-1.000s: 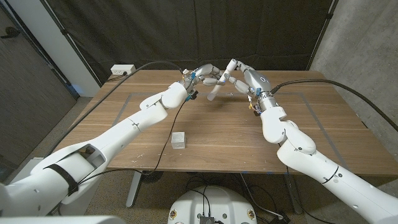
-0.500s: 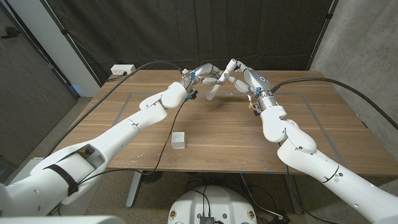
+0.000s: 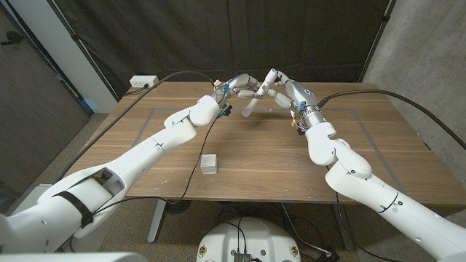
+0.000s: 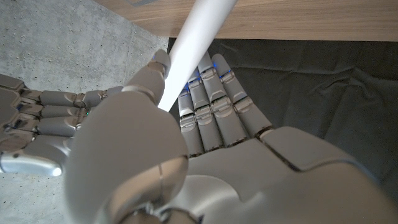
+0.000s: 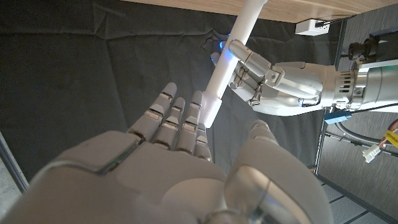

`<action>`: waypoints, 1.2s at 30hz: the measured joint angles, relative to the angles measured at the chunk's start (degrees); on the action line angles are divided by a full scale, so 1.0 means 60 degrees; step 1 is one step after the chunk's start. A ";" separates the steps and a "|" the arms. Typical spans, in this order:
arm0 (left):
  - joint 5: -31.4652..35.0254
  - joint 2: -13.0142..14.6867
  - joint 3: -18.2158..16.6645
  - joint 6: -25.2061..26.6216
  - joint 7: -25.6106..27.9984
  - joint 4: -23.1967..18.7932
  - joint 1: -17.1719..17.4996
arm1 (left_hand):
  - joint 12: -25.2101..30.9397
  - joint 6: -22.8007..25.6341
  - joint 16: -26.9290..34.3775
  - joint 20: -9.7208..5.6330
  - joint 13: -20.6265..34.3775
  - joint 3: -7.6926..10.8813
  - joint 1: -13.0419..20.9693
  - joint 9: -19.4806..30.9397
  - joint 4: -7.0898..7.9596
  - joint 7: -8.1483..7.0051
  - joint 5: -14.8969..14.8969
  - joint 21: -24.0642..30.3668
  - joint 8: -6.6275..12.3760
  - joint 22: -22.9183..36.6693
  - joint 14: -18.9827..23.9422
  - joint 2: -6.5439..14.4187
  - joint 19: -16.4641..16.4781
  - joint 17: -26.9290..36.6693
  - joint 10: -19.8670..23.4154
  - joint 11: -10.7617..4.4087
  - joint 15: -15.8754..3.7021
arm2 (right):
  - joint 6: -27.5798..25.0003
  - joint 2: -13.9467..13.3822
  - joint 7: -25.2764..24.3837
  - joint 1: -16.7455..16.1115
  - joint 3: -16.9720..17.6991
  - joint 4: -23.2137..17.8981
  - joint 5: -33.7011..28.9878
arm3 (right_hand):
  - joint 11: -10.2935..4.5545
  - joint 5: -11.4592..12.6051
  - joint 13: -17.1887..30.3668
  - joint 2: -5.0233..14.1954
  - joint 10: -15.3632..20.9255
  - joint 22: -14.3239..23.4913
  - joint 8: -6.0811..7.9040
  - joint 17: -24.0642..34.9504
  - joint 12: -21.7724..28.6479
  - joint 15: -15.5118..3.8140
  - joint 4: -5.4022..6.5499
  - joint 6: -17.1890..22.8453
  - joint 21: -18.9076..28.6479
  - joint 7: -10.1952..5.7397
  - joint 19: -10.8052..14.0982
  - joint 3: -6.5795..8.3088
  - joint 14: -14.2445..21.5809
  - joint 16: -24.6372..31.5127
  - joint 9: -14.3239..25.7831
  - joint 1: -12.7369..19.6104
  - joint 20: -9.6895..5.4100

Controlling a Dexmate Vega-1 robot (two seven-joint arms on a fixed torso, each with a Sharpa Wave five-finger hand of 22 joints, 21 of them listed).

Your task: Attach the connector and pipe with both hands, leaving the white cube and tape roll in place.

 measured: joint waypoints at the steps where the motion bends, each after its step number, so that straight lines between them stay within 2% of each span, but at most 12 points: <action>1: 0.0000 -0.0005 0.0005 0.0000 -0.0001 0.0005 -0.0005 | 0.0000 0.0000 0.0000 0.0000 0.0012 0.0000 0.0000 0.0000 0.0000 0.0000 0.0000 0.0000 -0.0002 0.0000 -0.0001 0.0000 0.0000 0.0000 0.0000 0.0000 -0.0001 | 0.0000 -0.0004 0.0000 0.0001 0.0003 0.0000 0.0020 | -0.0001 0.0000 0.0000 -0.0002 -0.0069 0.0000 0.0000 0.0000 -0.0021 0.0000 0.0000 0.0000 0.0000 0.0000 0.0000 0.0000 0.0000 -0.0006 0.0000 -0.0002 0.0000; 6: 0.0002 -0.0018 0.0026 0.0000 -0.0009 0.0012 -0.0029 | 0.0000 0.0000 0.0000 0.0000 0.0045 0.0000 0.0000 0.0002 0.0000 0.0000 -0.0001 0.0000 -0.0034 0.0000 -0.0002 0.0000 0.0000 0.0000 0.0000 0.0000 -0.0002 | 0.0001 -0.0016 0.0001 0.0004 0.0013 0.0008 0.0080 | -0.0073 0.0000 0.0000 0.0012 -0.0245 -0.0001 0.0000 0.0000 -0.0142 0.0000 0.0027 0.0000 -0.0045 0.0000 -0.0039 0.0027 0.0000 -0.0077 0.0000 -0.0088 -0.0039; 14: 0.0034 -0.0026 0.0055 0.0000 -0.0049 0.0012 -0.0043 | 0.0000 -0.0001 0.0000 0.0000 0.0045 0.0000 0.0000 0.0003 0.0000 0.0001 -0.0012 0.0000 -0.0023 0.0000 -0.0014 0.0000 0.0000 0.0022 0.0002 0.0002 -0.0014 | 0.0033 -0.0040 -0.0067 -0.0035 0.0057 0.0025 0.0199 | 0.0039 0.0000 0.0000 -0.0038 -0.0454 -0.0001 -0.0004 0.0000 -0.0277 -0.0001 -0.0001 -0.0001 -0.0045 0.0000 -0.0037 0.0054 -0.0002 -0.0077 0.0001 -0.0139 -0.0036; 18: 0.0040 -0.0028 0.0068 0.0016 -0.0063 0.0007 -0.0048 | 0.0000 -0.0003 0.0001 0.0000 0.0045 0.0000 0.0000 0.0001 0.0000 0.0002 -0.0015 0.0000 -0.0020 0.0000 -0.0015 0.0000 0.0000 0.0048 0.0003 0.0003 -0.0015 | 0.0059 -0.0058 -0.0142 -0.0077 0.0098 0.0026 0.0256 | 0.0094 0.0000 0.0000 -0.0075 -0.0513 -0.0001 -0.0250 0.0000 -0.0318 0.0020 -0.0013 0.0000 -0.0119 0.0000 -0.0036 0.0066 -0.0093 -0.0112 0.0005 -0.0176 -0.0036; 23: 0.0051 -0.0029 0.0079 0.0087 -0.0072 -0.0039 -0.0049 | -0.0028 -0.0004 0.0000 0.0000 0.0045 0.0000 0.0000 -0.0006 0.0000 0.0004 -0.0016 0.0000 0.0003 0.0000 -0.0015 0.0000 0.0000 0.0046 -0.0002 -0.0001 -0.0015 | 0.0118 -0.0083 -0.0275 -0.0148 0.0176 -0.0004 0.0319 | -0.0024 0.0000 0.0000 -0.0114 -0.0734 -0.0001 -0.0371 0.0000 -0.0442 0.0020 -0.0013 0.0001 -0.0119 -0.0001 -0.0036 0.0066 -0.0093 -0.0112 0.0044 -0.0214 -0.0035; 34: 0.0086 -0.0016 0.0106 0.0101 -0.0074 -0.0061 -0.0048 | 0.0004 0.0003 -0.0037 0.0000 0.0036 0.0000 0.0000 0.0004 0.0000 -0.0003 -0.0003 -0.0001 0.0014 0.0000 -0.0014 0.0000 0.0000 0.0040 -0.0018 -0.0018 -0.0015 | 0.0246 -0.0104 -0.0665 -0.0326 0.0349 -0.0092 0.0365 | -0.0206 0.0000 0.0026 -0.0154 -0.1025 0.0045 -0.0512 0.0001 -0.0547 0.0141 -0.0160 0.0053 -0.0184 0.0002 -0.0108 0.0104 -0.0213 -0.0149 0.0066 -0.0173 -0.0032; 36: 0.0088 -0.0014 0.0115 0.0101 -0.0076 -0.0061 -0.0045 | 0.0004 0.0004 -0.0039 0.0000 0.0036 0.0000 0.0000 0.0006 0.0000 -0.0004 -0.0002 -0.0001 0.0014 0.0000 -0.0015 0.0000 0.0000 0.0040 -0.0018 -0.0019 -0.0015 | 0.0273 -0.0104 -0.0712 -0.0350 0.0370 -0.0100 0.0365 | -0.0173 0.0000 0.0031 -0.0156 -0.1131 0.0045 -0.0513 0.0014 -0.0583 0.0130 -0.0176 0.0107 -0.0236 -0.0008 -0.0108 0.0120 -0.0271 -0.0183 0.0065 -0.0172 -0.0032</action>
